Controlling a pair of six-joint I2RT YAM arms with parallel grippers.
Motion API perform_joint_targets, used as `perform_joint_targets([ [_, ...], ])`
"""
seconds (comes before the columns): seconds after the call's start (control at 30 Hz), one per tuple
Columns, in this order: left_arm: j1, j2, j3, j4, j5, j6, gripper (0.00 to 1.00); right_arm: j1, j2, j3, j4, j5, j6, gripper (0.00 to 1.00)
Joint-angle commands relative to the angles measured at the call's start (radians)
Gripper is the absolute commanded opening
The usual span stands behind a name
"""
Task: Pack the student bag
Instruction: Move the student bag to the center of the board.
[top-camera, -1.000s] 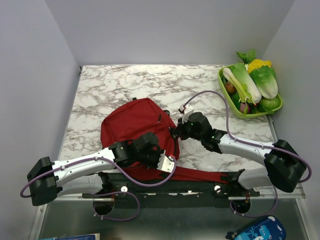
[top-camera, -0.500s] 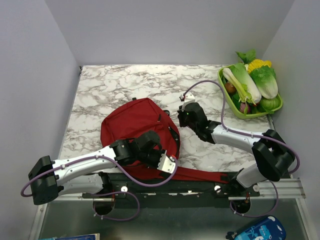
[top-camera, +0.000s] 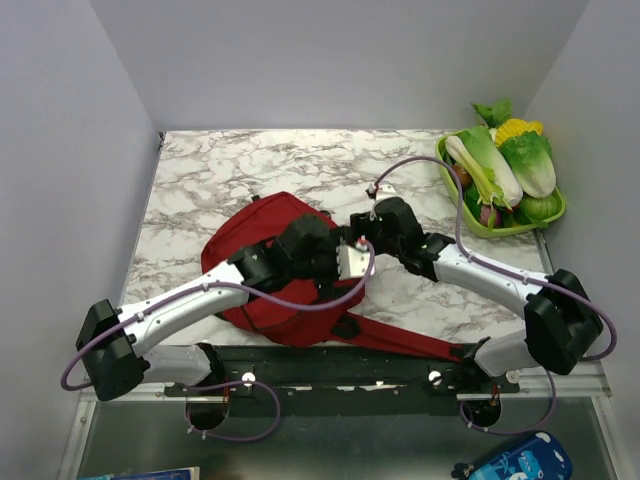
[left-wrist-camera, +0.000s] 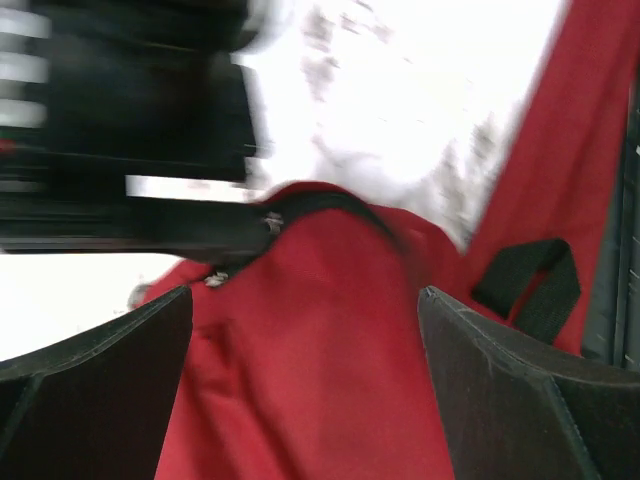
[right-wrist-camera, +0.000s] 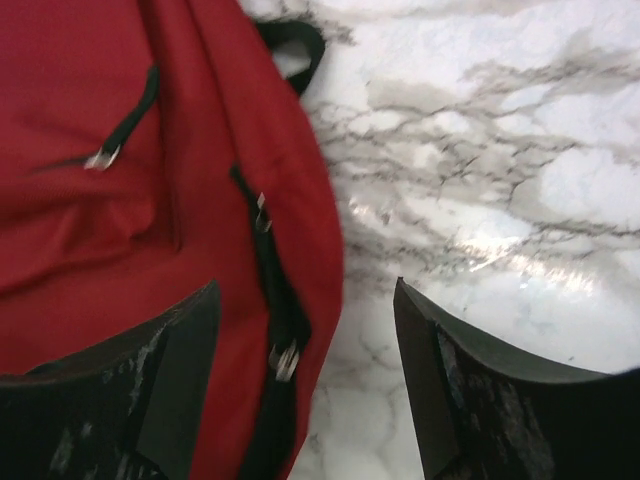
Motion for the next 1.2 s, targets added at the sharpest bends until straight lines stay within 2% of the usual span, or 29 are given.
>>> perform_joint_targets([
  [0.0, 0.171, 0.082, 0.278, -0.167, 0.066, -0.064, 0.99, -0.003, -0.069, -0.006, -0.148, -0.203, 0.087, 0.8],
  [0.03, 0.203, 0.096, 0.366, -0.211, 0.1, -0.069, 0.99, -0.003, -0.081, -0.02, -0.148, -0.286, 0.099, 0.83],
  [0.1, 0.284, 0.11, 0.427, -0.316, 0.144, -0.052, 0.99, -0.003, -0.095, -0.063, -0.144, -0.34, 0.142, 0.87],
  [0.2, 0.312, 0.073, 0.416, -0.351, 0.166, -0.016, 0.99, -0.003, -0.103, -0.137, -0.115, -0.4, 0.174, 0.87],
  [0.3, 0.323, 0.026, 0.39, -0.368, 0.169, -0.043, 0.99, -0.003, -0.055, -0.125, -0.133, -0.419, 0.165, 0.87],
  [0.37, 0.355, 0.026, 0.421, -0.444, 0.193, -0.057, 0.99, -0.003, -0.029, -0.103, -0.158, -0.407, 0.155, 0.82],
  [0.43, 0.379, 0.039, 0.463, -0.5, 0.198, -0.054, 0.99, -0.003, 0.003, -0.091, -0.173, -0.391, 0.148, 0.74],
  [0.53, 0.453, 0.04, 0.493, -0.546, 0.161, -0.061, 0.99, -0.003, 0.067, -0.041, -0.185, -0.304, 0.141, 0.51],
  [0.57, 0.503, 0.04, 0.497, -0.554, 0.158, -0.054, 0.99, -0.007, 0.101, -0.008, -0.207, -0.275, 0.129, 0.31],
  [0.63, 0.553, 0.043, 0.517, -0.563, 0.128, -0.045, 0.99, -0.027, 0.176, 0.088, -0.256, -0.236, 0.113, 0.08],
  [0.67, 0.576, 0.047, 0.525, -0.577, 0.118, -0.037, 0.99, -0.062, 0.193, 0.108, -0.256, -0.22, 0.115, 0.01],
  [0.8, 0.71, 0.073, 0.548, -0.627, 0.071, -0.002, 0.99, -0.201, 0.268, 0.231, -0.254, -0.183, 0.113, 0.01],
  [0.97, 0.823, 0.07, 0.496, -0.632, 0.051, 0.026, 0.99, -0.368, 0.38, 0.467, -0.303, -0.098, 0.093, 0.01],
  [1.07, 0.854, 0.05, 0.424, -0.586, 0.04, 0.032, 0.99, -0.377, 0.423, 0.591, -0.389, -0.1, 0.063, 0.01],
  [1.13, 0.863, 0.034, 0.367, -0.552, 0.042, 0.012, 0.99, -0.374, 0.427, 0.589, -0.397, -0.12, 0.064, 0.01],
  [1.17, 0.864, 0.029, 0.347, -0.517, 0.045, 0.006, 0.99, -0.368, 0.424, 0.57, -0.397, -0.114, 0.067, 0.09],
])
